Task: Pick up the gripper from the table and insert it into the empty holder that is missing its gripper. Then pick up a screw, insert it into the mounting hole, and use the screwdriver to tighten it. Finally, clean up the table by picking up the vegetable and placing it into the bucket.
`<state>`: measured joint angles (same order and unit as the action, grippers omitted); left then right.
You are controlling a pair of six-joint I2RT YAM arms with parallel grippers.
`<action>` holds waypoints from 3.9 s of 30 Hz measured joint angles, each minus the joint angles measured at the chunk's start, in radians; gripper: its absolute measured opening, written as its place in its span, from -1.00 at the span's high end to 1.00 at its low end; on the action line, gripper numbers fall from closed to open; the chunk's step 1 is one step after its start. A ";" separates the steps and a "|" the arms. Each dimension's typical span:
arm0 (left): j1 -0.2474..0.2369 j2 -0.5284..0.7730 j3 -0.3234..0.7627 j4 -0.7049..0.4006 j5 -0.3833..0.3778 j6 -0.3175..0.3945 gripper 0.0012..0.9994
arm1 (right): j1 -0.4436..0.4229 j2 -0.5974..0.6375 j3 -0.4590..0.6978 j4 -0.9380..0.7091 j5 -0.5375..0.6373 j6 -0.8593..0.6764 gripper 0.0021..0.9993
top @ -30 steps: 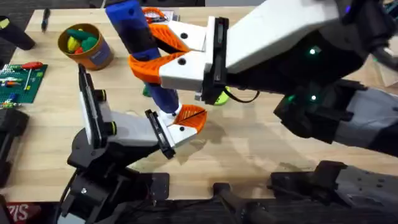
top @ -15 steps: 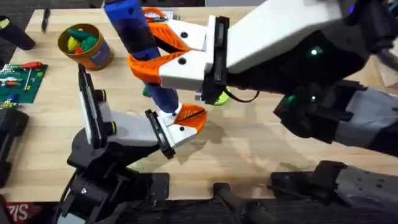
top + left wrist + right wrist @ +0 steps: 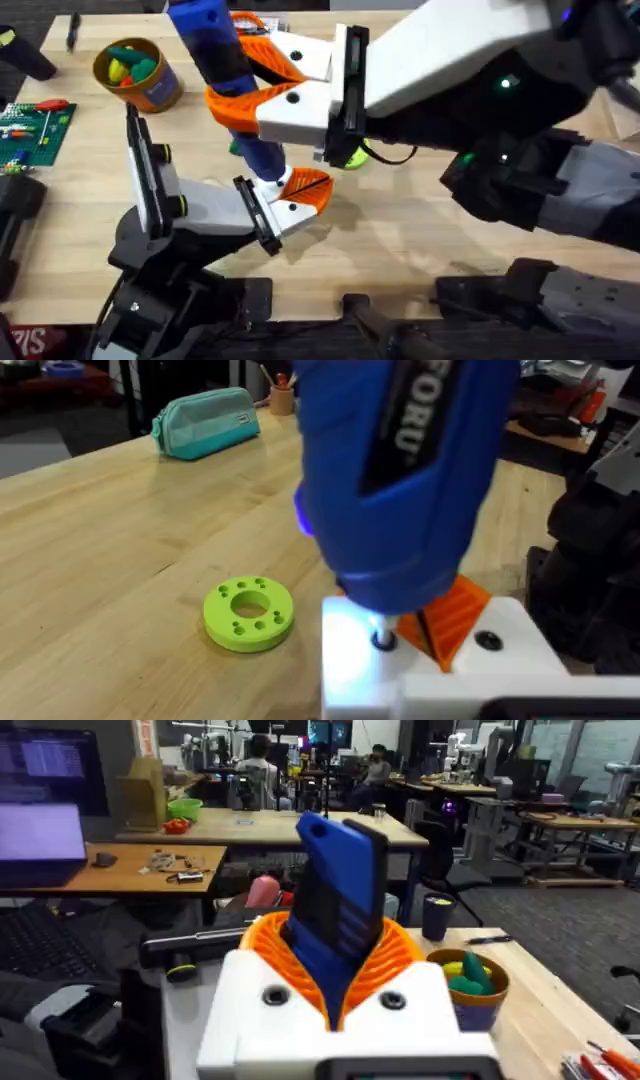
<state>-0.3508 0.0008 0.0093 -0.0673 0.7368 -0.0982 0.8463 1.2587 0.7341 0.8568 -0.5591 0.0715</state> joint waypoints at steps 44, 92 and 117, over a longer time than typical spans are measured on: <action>0.000 0.000 0.000 0.000 0.000 0.000 0.99 | -0.023 -0.025 -0.001 -0.015 -0.096 -0.023 0.93; 0.000 0.000 0.000 0.000 0.007 0.000 0.99 | -0.004 -0.008 -0.001 -0.011 -0.085 -0.081 0.93; -0.004 0.000 0.000 0.000 0.014 0.004 0.99 | -0.041 -0.024 -0.005 0.319 -0.059 -0.066 0.93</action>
<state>-0.3546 0.0010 0.0093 -0.0677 0.7509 -0.0940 0.8051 1.2342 0.7289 1.1763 -0.6185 0.0054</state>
